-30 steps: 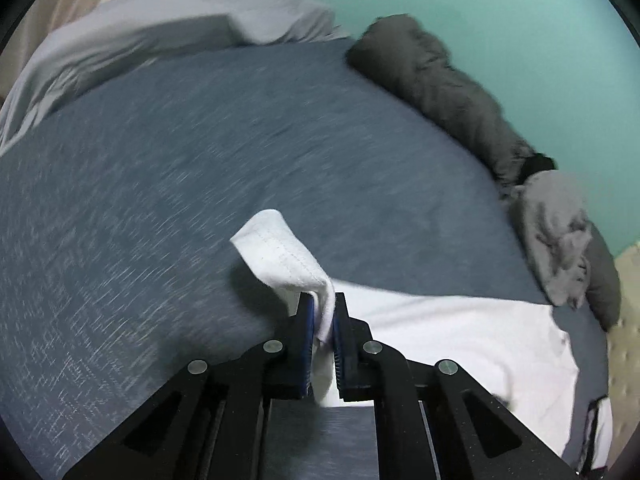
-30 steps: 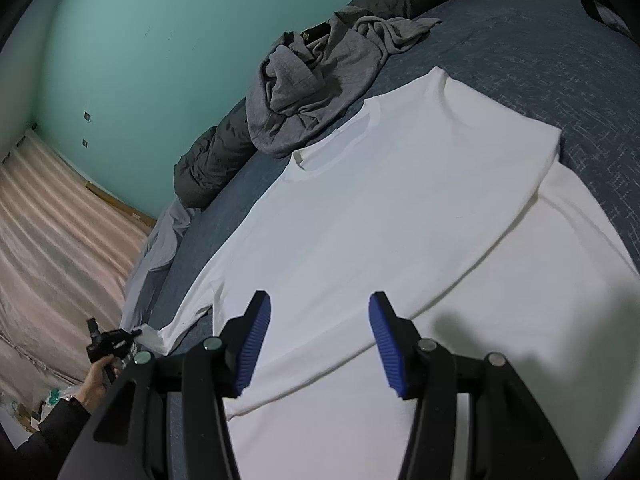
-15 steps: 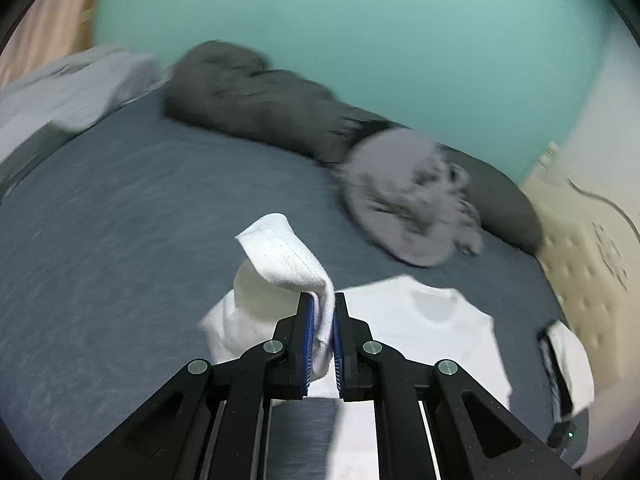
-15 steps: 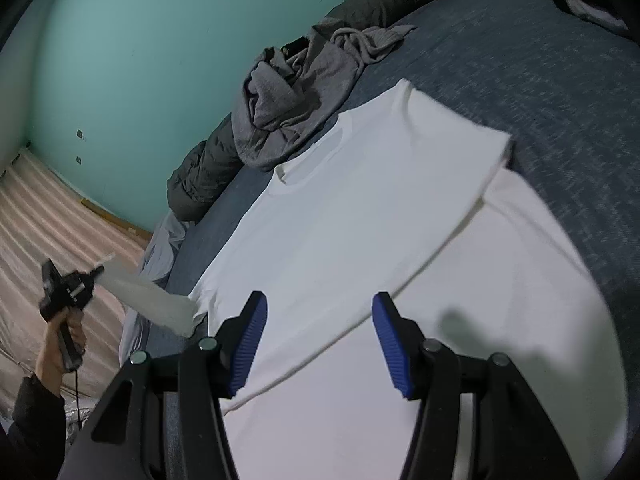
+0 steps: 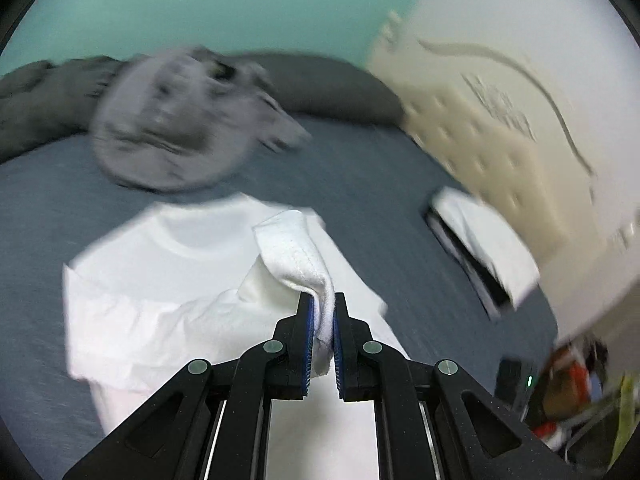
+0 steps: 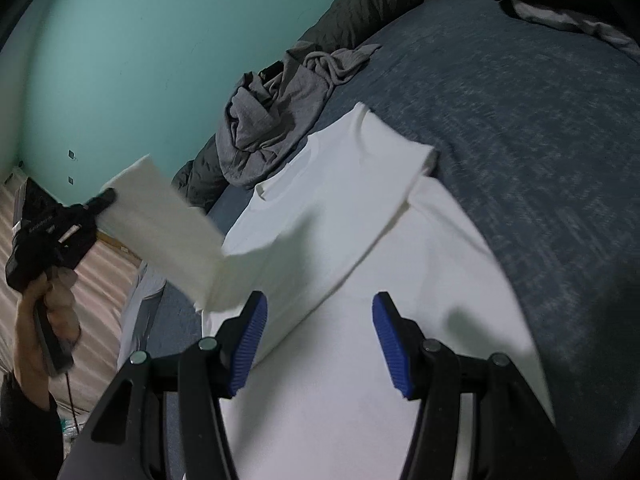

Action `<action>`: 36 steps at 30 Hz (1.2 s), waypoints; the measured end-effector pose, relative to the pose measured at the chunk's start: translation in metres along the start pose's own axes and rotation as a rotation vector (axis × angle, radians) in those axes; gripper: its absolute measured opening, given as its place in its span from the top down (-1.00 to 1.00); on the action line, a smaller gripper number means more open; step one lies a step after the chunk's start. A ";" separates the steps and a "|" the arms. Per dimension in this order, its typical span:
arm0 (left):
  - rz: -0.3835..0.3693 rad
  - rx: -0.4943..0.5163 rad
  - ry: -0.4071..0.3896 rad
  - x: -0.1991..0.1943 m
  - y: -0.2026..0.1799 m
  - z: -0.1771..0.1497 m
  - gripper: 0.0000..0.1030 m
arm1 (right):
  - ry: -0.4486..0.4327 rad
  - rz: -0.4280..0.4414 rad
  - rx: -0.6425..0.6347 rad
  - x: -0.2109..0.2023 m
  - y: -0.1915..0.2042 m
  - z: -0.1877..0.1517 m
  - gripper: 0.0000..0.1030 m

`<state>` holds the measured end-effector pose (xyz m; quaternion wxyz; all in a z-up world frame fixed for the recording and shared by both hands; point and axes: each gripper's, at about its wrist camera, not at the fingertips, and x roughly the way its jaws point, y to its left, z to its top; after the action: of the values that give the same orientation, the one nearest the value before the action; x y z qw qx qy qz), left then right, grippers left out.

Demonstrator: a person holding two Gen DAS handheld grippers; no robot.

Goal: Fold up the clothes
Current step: 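Lift the sleeve cuff with the left gripper and carry it across the shirt body, then lower the sleeve onto the shirt body and open the left gripper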

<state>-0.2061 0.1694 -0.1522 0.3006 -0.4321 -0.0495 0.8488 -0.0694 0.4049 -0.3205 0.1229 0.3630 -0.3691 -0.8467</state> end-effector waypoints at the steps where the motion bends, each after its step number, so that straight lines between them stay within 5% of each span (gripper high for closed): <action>1: -0.014 0.012 0.032 0.017 -0.013 -0.012 0.83 | -0.005 -0.001 0.007 -0.004 -0.003 0.000 -0.08; 6: -0.008 0.018 0.169 0.084 -0.035 -0.075 0.82 | -0.024 -0.008 0.044 -0.015 -0.016 0.001 -0.08; 11: 0.008 -0.038 0.241 0.111 -0.022 -0.114 0.77 | -0.010 -0.001 0.049 -0.008 -0.019 0.001 -0.08; 13: -0.011 -0.067 0.243 0.106 -0.015 -0.122 0.54 | 0.005 0.006 0.046 -0.003 -0.018 0.000 -0.08; 15: -0.026 -0.088 0.240 0.098 -0.009 -0.128 0.10 | 0.021 0.015 0.047 0.003 -0.017 -0.001 -0.08; 24: 0.030 -0.133 0.176 0.035 0.035 -0.153 0.06 | 0.093 -0.010 0.057 0.032 -0.012 -0.010 -0.19; 36: 0.174 -0.360 0.110 -0.015 0.147 -0.191 0.05 | 0.164 -0.129 0.054 0.058 -0.013 -0.027 -0.20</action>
<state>-0.1222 0.0077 -0.3106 0.1463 -0.5271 -0.1462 0.8242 -0.0903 0.3716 -0.3725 0.0881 0.4573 -0.3565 -0.8100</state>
